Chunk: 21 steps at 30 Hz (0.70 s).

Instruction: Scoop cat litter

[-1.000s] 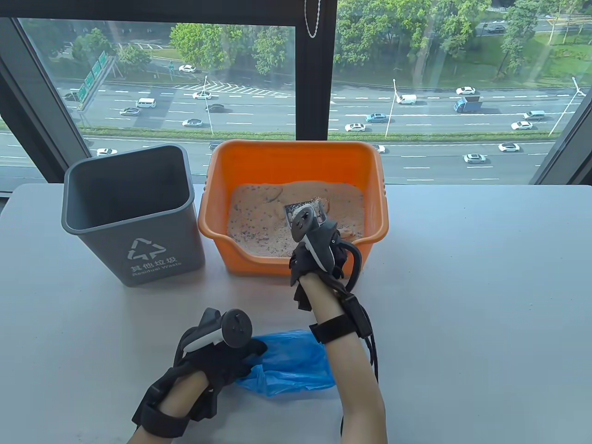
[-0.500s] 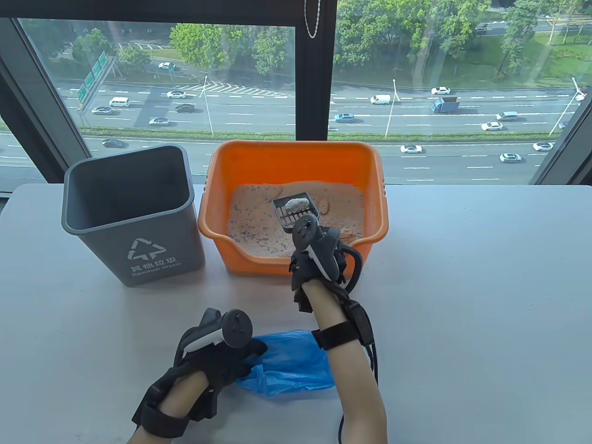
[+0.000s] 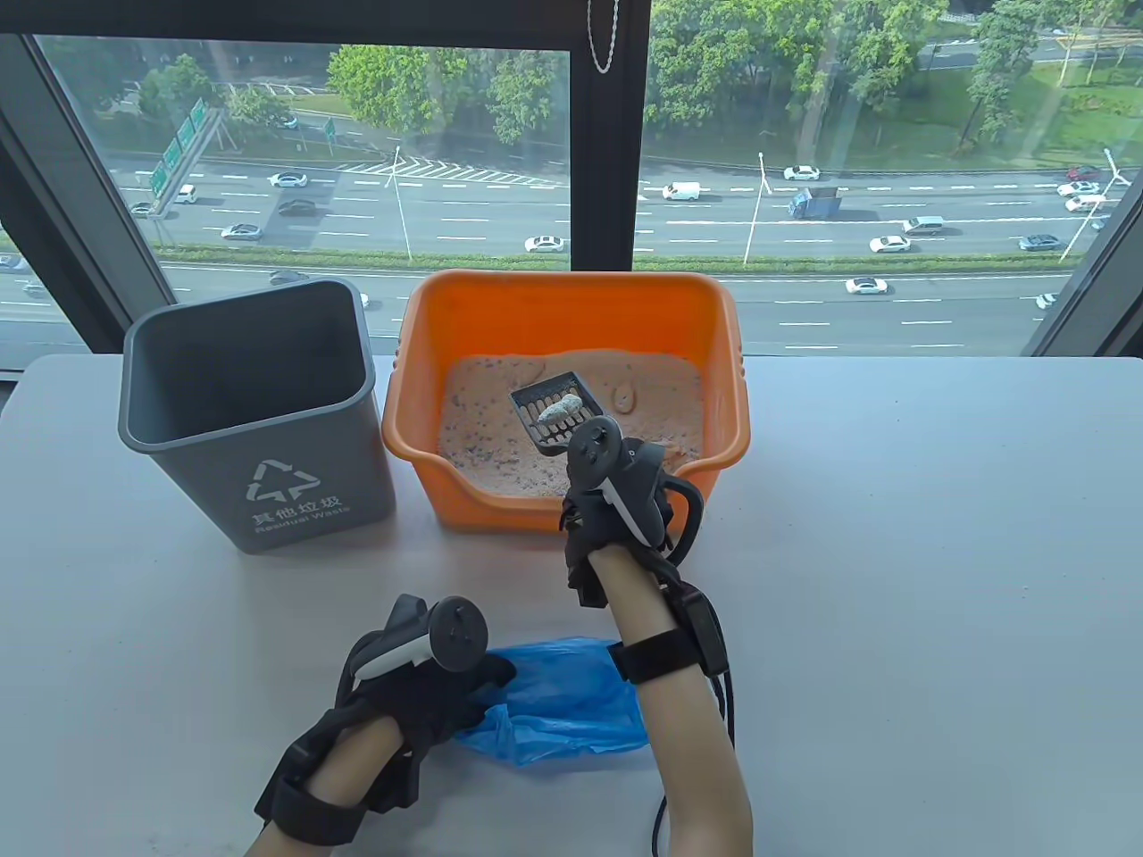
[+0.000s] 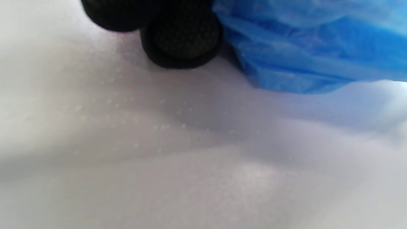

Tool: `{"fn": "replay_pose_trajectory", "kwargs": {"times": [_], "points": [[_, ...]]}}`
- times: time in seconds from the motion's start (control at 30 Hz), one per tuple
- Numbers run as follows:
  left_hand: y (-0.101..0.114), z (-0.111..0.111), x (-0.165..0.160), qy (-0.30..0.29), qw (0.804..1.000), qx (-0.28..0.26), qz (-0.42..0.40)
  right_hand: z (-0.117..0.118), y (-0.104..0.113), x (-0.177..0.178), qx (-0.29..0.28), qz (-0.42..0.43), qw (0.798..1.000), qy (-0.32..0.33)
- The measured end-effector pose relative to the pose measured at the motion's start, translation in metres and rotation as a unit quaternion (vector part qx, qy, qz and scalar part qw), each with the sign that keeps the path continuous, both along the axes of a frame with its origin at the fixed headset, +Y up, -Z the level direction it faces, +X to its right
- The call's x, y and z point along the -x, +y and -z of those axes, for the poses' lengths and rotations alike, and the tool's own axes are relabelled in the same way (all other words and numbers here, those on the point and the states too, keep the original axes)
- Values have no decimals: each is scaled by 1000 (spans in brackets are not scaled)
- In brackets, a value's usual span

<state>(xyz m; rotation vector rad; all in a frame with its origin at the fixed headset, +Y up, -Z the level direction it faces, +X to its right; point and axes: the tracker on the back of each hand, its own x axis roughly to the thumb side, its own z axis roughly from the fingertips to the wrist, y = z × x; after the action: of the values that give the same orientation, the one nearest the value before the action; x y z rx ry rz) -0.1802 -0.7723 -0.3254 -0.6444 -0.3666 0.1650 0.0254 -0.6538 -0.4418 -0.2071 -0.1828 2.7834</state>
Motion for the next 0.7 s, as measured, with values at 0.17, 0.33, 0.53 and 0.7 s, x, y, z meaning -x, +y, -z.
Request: {"fn": "replay_pose_trajectory", "kwargs": {"times": [0.17, 0.33, 0.53, 0.7], "points": [[0, 0, 0, 0, 1000, 1, 0, -21, 7, -7, 2, 11, 999, 36], [0, 0, 0, 0, 1000, 1, 0, -59, 14, -23, 19, 24, 996, 82], [0, 0, 0, 1, 1000, 4, -2, -117, 21, -53, 43, 26, 991, 122], [-1, 0, 1, 2, 1000, 5, -5, -159, 17, -73, 101, 2, 984, 148]]}}
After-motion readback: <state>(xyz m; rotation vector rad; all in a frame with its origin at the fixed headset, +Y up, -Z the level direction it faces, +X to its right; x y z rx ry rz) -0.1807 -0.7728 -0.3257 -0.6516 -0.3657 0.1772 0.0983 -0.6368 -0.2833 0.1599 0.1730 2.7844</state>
